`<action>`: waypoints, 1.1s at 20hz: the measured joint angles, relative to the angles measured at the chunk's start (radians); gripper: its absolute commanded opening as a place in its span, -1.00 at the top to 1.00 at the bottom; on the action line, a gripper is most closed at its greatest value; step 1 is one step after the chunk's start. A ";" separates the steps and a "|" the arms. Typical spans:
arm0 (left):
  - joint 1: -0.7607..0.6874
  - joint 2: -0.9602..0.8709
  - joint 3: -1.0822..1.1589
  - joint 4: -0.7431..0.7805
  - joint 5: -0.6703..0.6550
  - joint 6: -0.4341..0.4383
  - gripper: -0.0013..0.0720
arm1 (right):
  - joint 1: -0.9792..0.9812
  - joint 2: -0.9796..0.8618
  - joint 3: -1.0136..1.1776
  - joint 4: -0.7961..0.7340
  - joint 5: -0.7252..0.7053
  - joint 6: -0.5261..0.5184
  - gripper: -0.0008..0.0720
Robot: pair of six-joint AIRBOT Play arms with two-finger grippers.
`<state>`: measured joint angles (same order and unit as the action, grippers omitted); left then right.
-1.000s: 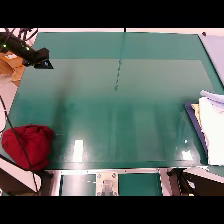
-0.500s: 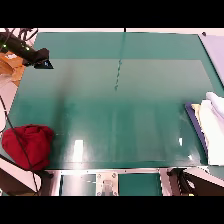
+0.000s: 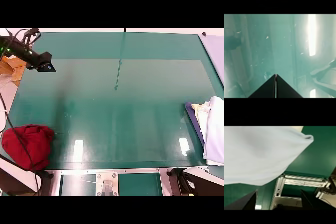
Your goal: Fold the shirts.
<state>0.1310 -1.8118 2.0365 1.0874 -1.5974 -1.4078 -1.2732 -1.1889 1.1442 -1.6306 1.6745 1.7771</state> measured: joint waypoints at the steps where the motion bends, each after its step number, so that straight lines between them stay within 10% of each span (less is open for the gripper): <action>1: 0.000 0.000 -0.002 -0.003 0.005 0.004 0.92 | 0.017 -0.011 0.008 0.017 -0.016 0.004 -0.20; 2: 0.000 0.001 -0.002 -0.006 0.008 0.008 0.92 | 0.046 -0.021 0.024 0.051 -0.037 0.009 0.70; 3: 0.000 0.003 0.002 -0.008 0.011 0.010 0.92 | 0.082 -0.028 0.044 0.087 -0.054 0.010 0.84; 12: 0.000 0.180 -0.062 0.020 0.034 -0.008 0.92 | 0.700 -0.048 0.193 0.351 -0.313 -0.053 0.95; 22: -0.196 0.584 -0.703 0.111 0.127 -0.077 0.92 | 1.312 -0.016 -0.056 0.375 -0.400 -0.129 0.95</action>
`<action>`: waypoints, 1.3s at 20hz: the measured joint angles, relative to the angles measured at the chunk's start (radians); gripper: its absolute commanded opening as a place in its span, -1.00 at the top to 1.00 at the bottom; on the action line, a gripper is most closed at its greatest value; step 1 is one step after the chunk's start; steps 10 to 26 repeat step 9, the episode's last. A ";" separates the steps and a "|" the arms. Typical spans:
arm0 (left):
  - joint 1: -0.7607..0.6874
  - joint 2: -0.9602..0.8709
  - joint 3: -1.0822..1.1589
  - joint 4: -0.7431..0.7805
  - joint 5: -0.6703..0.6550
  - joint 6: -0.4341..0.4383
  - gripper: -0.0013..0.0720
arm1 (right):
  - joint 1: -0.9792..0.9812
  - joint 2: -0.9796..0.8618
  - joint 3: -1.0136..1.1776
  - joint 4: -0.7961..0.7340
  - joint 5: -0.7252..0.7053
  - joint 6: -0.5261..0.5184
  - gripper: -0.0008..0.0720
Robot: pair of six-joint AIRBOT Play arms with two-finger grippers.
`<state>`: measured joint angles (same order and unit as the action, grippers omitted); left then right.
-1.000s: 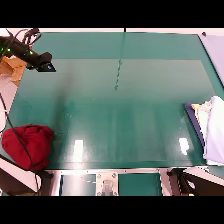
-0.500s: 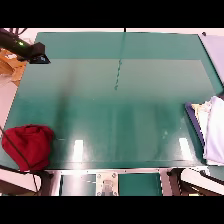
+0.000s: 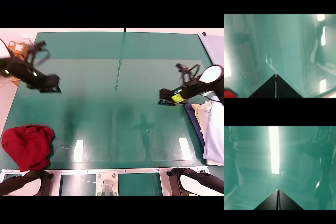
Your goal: Fold the shirts.
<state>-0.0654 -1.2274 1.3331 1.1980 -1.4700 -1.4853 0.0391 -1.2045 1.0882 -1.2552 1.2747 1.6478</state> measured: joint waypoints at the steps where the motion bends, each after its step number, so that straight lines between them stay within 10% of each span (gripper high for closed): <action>1: -0.019 0.023 -0.046 0.002 0.015 -0.011 0.91 | 0.039 0.001 -0.010 0.001 -0.012 -0.002 0.95; 26: -0.060 0.074 -0.163 0.007 0.088 -0.055 0.91 | 0.157 0.003 -0.033 0.008 -0.045 -0.006 0.95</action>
